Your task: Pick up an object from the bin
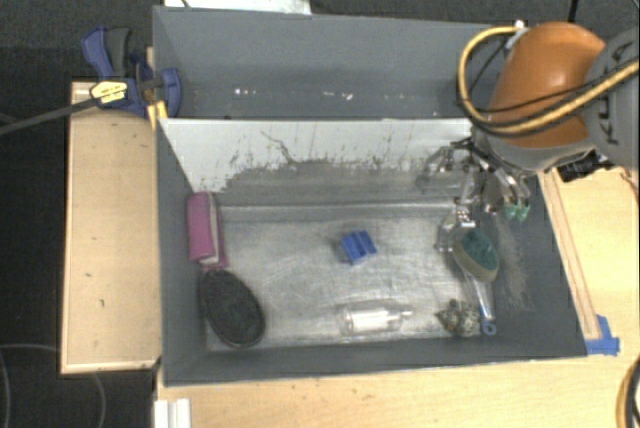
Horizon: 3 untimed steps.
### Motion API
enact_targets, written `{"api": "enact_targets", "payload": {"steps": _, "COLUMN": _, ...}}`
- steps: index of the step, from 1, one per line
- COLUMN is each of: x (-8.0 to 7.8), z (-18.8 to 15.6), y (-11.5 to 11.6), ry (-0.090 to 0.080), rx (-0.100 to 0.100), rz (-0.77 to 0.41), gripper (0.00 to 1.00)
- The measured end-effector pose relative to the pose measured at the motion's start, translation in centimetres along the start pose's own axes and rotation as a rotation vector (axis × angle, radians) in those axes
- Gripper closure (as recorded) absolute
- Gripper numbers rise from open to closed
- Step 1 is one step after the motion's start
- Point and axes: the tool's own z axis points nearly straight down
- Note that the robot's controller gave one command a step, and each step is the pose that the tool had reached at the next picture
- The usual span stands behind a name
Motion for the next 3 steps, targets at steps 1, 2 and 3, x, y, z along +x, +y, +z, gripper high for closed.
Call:
{"api": "enact_targets", "payload": {"steps": 1, "x": 2.5, "z": 5.7, "y": 7.2, "ry": 0.007, "rx": -0.004, "rz": -0.130, "gripper": 0.00}}
{"api": "enact_targets", "payload": {"steps": 2, "x": 0.6, "z": 9.9, "y": 9.1, "ry": 0.000, "rx": -0.001, "rz": -0.254, "gripper": 0.00}}
{"api": "enact_targets", "payload": {"steps": 3, "x": 1.7, "z": 9.7, "y": 10.2, "ry": -0.004, "rx": -0.001, "rz": -0.246, "gripper": 0.00}}
